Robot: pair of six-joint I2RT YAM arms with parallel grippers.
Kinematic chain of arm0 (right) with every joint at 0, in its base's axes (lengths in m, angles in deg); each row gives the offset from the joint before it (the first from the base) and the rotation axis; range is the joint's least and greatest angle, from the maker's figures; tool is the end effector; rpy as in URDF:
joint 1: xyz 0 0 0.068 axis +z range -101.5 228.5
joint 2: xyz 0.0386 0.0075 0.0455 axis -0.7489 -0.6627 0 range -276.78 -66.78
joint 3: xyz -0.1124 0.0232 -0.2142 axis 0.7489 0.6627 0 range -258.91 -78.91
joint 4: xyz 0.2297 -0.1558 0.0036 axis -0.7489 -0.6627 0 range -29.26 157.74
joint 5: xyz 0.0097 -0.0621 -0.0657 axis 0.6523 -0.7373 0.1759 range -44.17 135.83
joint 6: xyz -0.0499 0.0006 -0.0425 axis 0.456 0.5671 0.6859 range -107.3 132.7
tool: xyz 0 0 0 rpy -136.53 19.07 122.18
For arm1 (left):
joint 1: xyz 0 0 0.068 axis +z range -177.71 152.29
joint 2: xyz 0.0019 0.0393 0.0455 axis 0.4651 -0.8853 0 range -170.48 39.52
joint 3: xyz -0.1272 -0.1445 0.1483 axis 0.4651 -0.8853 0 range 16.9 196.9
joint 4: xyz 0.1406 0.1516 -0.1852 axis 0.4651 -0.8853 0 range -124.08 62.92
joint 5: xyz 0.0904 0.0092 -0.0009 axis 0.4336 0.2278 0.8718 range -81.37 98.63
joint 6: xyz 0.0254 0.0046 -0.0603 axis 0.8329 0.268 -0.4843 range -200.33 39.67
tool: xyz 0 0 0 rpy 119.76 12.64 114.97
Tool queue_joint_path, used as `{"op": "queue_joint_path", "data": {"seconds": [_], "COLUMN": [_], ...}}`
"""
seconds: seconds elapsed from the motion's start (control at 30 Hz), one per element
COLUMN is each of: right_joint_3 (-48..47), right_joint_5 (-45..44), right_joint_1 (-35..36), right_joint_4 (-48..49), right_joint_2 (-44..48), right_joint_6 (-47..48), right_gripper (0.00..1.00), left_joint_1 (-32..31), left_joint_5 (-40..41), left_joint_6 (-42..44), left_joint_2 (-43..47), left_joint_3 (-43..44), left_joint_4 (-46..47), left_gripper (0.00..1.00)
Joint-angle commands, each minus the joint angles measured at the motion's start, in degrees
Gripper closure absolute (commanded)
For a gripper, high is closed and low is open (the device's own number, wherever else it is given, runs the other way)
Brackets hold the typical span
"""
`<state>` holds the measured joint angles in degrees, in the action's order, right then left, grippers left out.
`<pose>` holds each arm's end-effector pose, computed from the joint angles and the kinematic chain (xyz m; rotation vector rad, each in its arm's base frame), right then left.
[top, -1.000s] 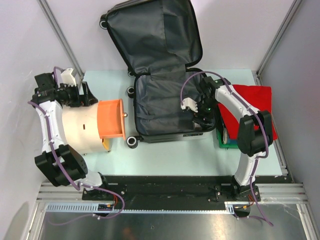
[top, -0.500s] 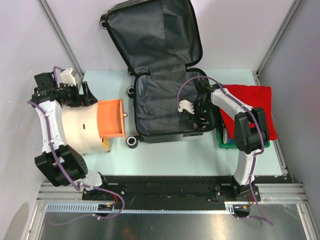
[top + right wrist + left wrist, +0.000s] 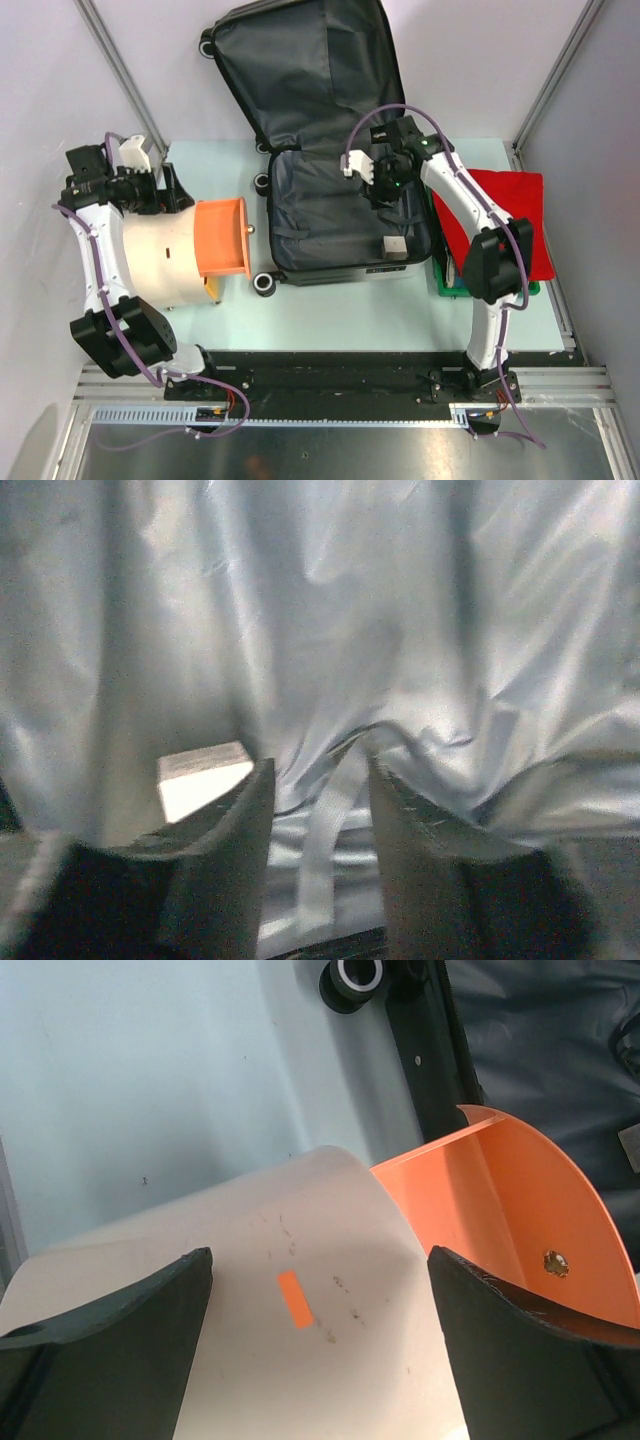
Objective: Open, take out, and arrange the luggage
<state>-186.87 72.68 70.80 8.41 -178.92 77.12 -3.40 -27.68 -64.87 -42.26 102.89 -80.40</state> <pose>0.3864 0.1837 0.2628 -1.8382 1.7395 0.3490 0.3035 0.1037 0.3360 0.1003 2.2548 -0.4067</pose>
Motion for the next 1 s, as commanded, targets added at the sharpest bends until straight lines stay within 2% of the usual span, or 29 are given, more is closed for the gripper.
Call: {"op": "queue_joint_path", "data": {"seconds": [0.0,0.1,0.17,0.27,0.37,0.5,0.57,0.8,0.93,0.97], "right_joint_3": [-9.09,-11.66,-7.63,2.27,9.06,13.03,14.44,17.17,17.17,16.91], "right_joint_5": [2.68,4.34,4.0,0.85,-1.62,-2.33,-3.38,-3.56,-2.68,-2.25], "right_joint_1": [0.46,-1.47,-2.52,-3.14,-3.14,-3.67,-3.85,-4.2,-3.85,-3.85], "right_joint_4": [-9.08,-17.81,-19.59,-16.53,-11.87,-7.05,-2.75,3.07,3.61,3.26], "right_joint_2": [-7.12,-8.97,-8.19,-4.15,-1.68,-2.65,-3.44,-3.79,-2.39,-1.95], "right_joint_6": [-1.42,2.46,5.7,9.74,12.3,11.43,10.29,8.26,8.0,7.82], "right_gripper": [0.45,0.32,0.26,0.21,0.2,0.19,0.19,0.24,0.35,0.44], "left_joint_1": [-0.41,-0.41,-0.32,-0.41,-0.41,-0.41,-0.41,-0.41,-0.41,-0.32], "left_joint_5": [0.72,0.98,0.9,0.63,0.11,0.28,0.19,0.54,0.28,0.28], "left_joint_6": [-0.87,-0.44,-0.52,-0.52,-0.87,-0.79,-0.7,0.09,0.09,0.09], "left_joint_2": [2.41,2.68,2.85,2.68,2.06,1.45,1.27,1.36,0.83,0.92], "left_joint_3": [3.21,3.04,2.86,2.77,2.77,3.3,3.3,2.69,3.3,3.47], "left_joint_4": [-0.12,-0.12,-0.03,-0.03,-0.03,-0.12,-0.03,-0.12,-0.12,-0.12], "left_gripper": [0.06,0.05,0.05,0.05,0.05,0.05,0.05,0.05,0.05,0.05]}}
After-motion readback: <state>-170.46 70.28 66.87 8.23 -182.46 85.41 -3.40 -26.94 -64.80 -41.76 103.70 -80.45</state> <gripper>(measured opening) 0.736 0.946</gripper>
